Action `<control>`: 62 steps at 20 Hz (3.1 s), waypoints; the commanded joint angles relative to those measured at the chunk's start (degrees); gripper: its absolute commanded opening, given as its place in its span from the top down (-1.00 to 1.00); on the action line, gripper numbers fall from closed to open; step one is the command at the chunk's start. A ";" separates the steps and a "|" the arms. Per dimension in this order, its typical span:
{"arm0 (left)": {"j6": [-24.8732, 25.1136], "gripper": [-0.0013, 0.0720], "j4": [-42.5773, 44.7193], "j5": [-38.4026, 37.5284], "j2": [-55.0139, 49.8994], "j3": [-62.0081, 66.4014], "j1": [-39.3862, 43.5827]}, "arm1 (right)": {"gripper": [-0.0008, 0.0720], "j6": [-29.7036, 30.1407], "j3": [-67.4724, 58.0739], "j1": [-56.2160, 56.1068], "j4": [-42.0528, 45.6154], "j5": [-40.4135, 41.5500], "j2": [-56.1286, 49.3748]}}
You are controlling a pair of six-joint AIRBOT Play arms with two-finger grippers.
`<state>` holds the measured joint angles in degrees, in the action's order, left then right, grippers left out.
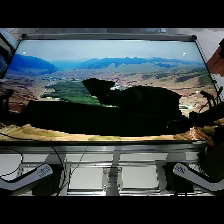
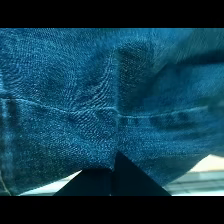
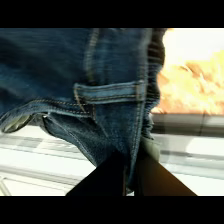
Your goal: Fold the clothes and pants, and hang the long-sleeved shirts on hangers.
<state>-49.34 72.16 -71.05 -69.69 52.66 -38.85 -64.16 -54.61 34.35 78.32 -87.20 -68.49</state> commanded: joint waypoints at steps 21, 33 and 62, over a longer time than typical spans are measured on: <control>9.09 -0.48 -10.43 23.52 -20.90 28.81 46.29 | -0.47 -8.37 -16.28 -0.11 -8.15 -0.26 0.22; -10.40 -0.29 -5.60 2.80 -44.15 60.46 44.04 | -0.47 -6.67 -13.05 -0.11 -9.64 2.38 0.20; 29.27 -0.73 8.44 2.71 -49.37 63.17 50.23 | -0.46 -5.31 -13.05 -0.13 -13.64 3.21 0.20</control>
<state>-20.56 79.81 -69.84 -117.86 115.85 10.52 -69.47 -67.66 34.24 64.71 -84.03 -68.29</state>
